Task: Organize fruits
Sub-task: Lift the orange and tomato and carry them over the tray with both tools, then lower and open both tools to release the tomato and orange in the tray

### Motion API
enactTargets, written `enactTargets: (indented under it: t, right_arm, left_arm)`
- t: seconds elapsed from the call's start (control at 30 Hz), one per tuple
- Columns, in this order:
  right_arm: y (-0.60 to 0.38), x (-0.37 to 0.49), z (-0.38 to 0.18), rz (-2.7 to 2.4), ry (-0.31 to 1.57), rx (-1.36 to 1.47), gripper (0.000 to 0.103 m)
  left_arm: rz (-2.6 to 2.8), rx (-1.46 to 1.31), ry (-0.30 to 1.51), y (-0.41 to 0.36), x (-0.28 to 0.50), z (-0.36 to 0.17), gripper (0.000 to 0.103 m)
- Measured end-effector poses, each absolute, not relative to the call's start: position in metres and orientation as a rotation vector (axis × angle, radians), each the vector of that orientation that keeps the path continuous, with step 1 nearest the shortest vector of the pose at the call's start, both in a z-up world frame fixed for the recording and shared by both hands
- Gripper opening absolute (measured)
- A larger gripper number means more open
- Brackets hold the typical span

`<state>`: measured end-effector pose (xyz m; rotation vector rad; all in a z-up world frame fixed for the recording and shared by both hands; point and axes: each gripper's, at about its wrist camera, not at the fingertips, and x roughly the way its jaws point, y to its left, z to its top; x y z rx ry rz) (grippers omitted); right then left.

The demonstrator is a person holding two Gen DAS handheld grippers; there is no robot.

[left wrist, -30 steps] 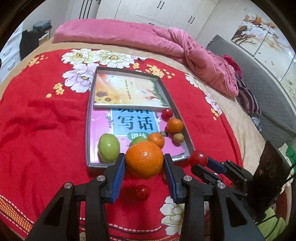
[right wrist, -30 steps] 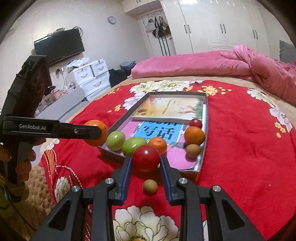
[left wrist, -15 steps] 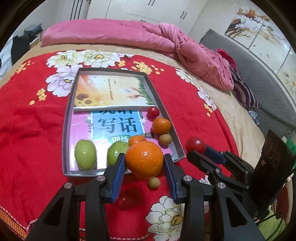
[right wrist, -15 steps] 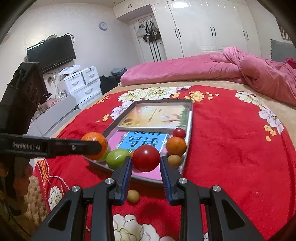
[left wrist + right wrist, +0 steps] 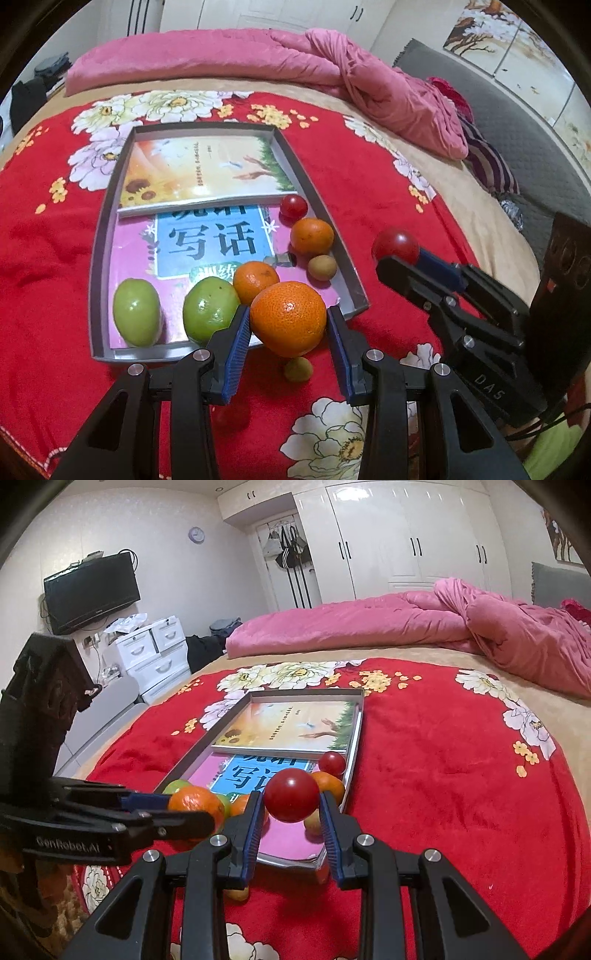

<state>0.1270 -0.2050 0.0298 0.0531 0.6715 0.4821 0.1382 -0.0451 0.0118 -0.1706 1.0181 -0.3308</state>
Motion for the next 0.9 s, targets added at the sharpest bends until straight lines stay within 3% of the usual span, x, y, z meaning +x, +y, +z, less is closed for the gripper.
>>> enactTargets:
  t: [0.9]
  right_arm:
    - [-0.183, 0.164, -0.011, 0.459, 0.803, -0.141, 0.031]
  left_arm:
    - [-0.34, -0.15, 1.067, -0.06, 0.157, -0.009, 0.042]
